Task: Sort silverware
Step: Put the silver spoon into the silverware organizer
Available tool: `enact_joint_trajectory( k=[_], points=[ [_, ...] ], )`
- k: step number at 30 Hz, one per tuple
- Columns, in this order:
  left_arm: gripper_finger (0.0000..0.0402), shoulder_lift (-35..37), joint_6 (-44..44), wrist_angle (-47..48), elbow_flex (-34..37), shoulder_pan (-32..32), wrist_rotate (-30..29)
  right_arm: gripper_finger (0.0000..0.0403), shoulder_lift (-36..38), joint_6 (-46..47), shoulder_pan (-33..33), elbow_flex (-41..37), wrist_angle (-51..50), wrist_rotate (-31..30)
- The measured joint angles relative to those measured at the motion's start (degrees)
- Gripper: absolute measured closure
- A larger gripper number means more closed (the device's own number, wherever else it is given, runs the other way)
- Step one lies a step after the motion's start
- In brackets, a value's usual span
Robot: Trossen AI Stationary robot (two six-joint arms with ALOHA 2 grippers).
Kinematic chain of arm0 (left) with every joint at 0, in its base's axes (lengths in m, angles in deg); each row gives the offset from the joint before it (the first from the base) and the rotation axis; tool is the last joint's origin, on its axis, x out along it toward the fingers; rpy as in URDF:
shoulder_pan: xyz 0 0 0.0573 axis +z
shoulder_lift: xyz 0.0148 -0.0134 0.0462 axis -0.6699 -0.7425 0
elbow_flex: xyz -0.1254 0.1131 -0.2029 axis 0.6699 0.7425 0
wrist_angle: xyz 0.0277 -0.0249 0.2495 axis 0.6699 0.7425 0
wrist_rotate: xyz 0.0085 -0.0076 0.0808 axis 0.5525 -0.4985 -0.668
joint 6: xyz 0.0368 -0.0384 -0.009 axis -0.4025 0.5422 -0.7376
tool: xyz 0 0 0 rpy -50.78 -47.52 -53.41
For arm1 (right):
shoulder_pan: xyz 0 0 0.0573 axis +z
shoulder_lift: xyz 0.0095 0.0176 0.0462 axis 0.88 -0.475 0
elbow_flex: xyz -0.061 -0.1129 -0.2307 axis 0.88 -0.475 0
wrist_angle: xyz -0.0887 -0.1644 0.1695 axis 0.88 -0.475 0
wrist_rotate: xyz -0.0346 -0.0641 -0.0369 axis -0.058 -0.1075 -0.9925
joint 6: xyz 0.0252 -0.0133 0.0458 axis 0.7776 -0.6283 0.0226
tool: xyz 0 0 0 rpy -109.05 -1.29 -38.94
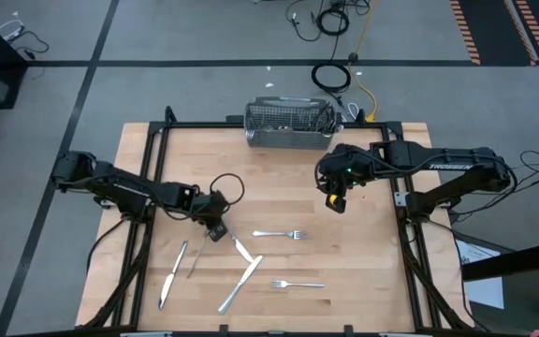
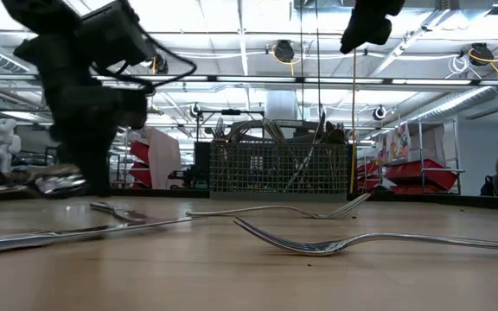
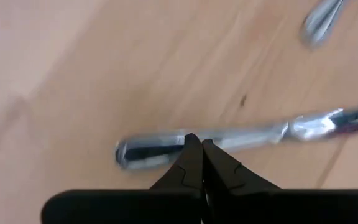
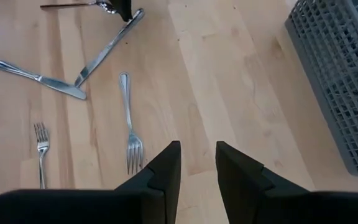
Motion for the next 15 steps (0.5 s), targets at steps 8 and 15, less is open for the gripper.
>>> enact_joint_trajectory(
  k=[8, 15],
  points=[
    [0.0400, 0.0, -5.1, -0.5, -9.7, 3.3, -12.3, 0.0319, 2.1, 1.6, 0.8, 0.0, -0.2, -9.3],
    [0.0401, 0.0, -14.9, -2.0, -19.3, 9.5, -21.9, 0.0350, 9.1, 2.4, 1.5, 0.0, -0.4, -16.7]
  ],
)
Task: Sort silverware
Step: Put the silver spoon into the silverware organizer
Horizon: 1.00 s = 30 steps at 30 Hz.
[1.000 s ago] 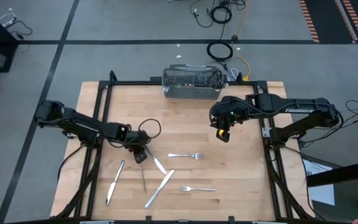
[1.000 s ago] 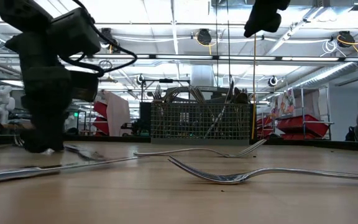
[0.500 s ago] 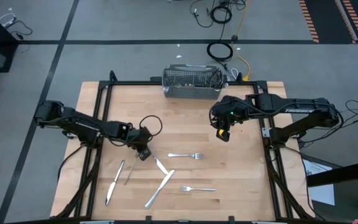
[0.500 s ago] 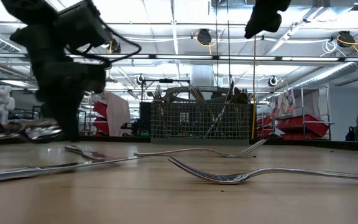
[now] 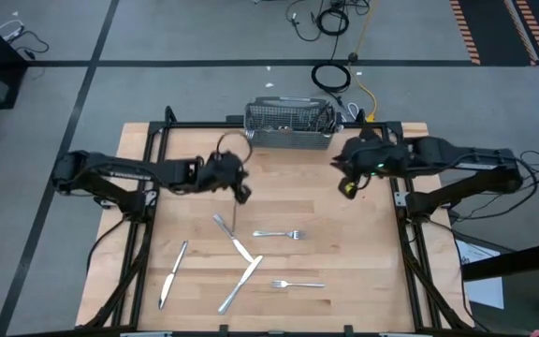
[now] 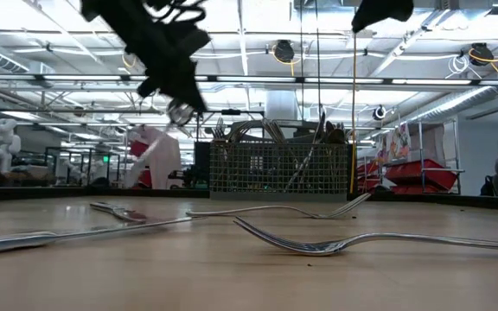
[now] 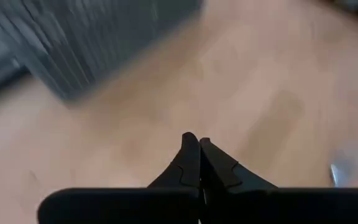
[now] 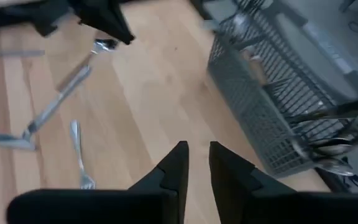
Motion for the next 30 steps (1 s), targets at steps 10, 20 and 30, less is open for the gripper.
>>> enact_joint_trajectory(
  k=[10, 20, 30],
  points=[
    [0.0401, -1.5, -13.4, -25.4, -6.6, 11.9, -4.4, 0.0394, 7.6, 1.2, 0.0, 0.0, -1.9, -4.3],
    [0.0401, -18.0, -28.3, -39.1, -25.1, 17.5, 1.2, 0.0402, 9.4, 1.2, 0.0, 0.0, -3.6, -5.8],
    [0.0401, -35.3, -36.7, -41.2, -48.0, 17.5, 1.4, 0.0401, 10.3, 1.9, 0.0, 0.0, -5.5, -6.0]
  ],
)
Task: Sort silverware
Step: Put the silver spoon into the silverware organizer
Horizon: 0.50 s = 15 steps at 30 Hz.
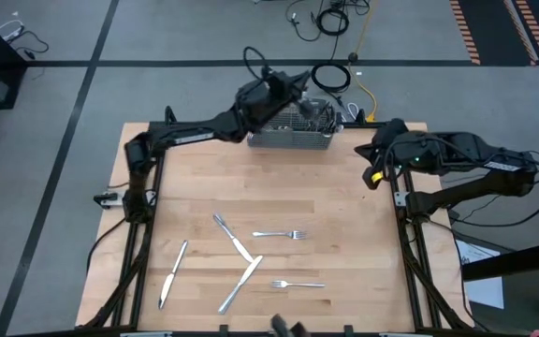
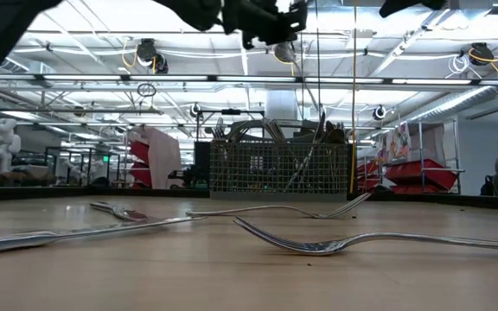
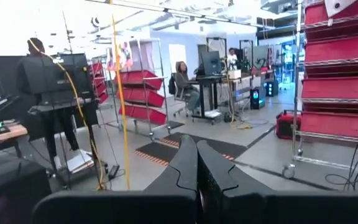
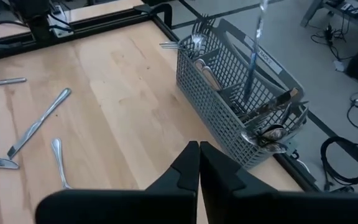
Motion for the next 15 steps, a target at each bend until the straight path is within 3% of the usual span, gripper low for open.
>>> enact_joint_trajectory(
  k=[6, 15],
  points=[
    [0.0401, -7.5, -3.4, -0.8, -6.8, 0.0, 0.5, 0.0401, 1.8, 0.0, 0.0, 0.0, -0.4, -0.1],
    [0.0401, -14.1, -7.1, -3.6, -7.8, 0.2, -1.4, 0.0401, 4.8, 0.4, 0.0, 0.0, -0.5, -0.1]
  ],
)
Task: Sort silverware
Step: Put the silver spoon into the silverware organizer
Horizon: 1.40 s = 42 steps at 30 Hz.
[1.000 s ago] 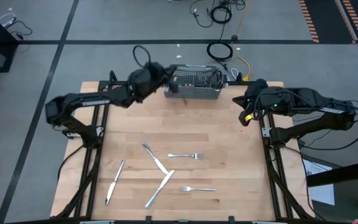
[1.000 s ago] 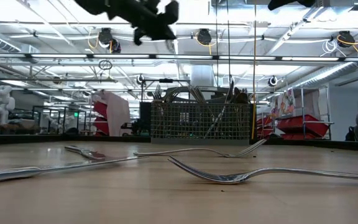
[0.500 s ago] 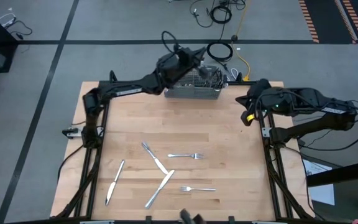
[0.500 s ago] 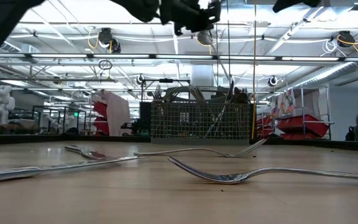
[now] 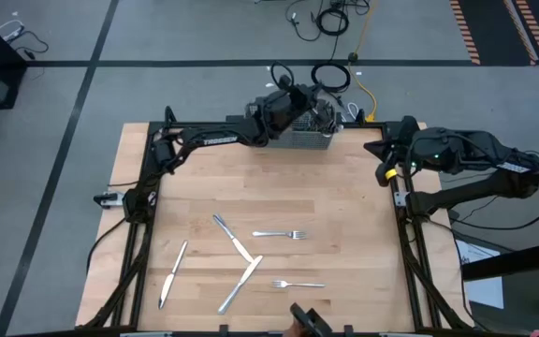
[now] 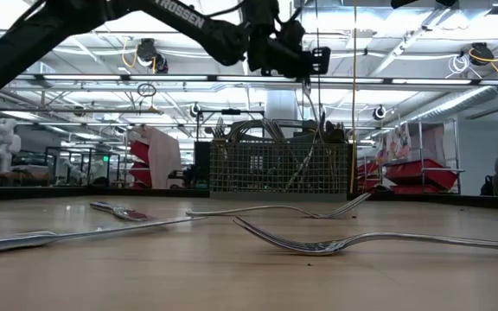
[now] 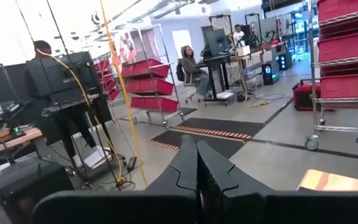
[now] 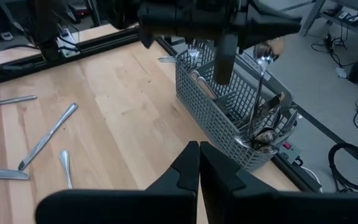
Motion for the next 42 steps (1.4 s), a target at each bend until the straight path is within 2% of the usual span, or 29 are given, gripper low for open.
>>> enact_joint_trajectory(
  k=[11, 34, 42],
  points=[
    [0.0402, -2.0, 0.1, -1.0, 0.0, 0.0, 2.7, 0.0401, 0.7, -0.2, 0.0, 0.0, -0.1, -1.2],
    [0.0401, -8.0, -0.2, 0.4, 0.0, -1.2, 4.1, 0.0401, 0.7, -0.3, 0.0, 0.0, -0.3, -1.4],
    [0.0348, -8.0, -0.2, -0.3, 0.0, -1.3, 4.5, 0.0401, 0.7, -0.3, 0.0, 0.0, -0.3, -1.1]
  ],
)
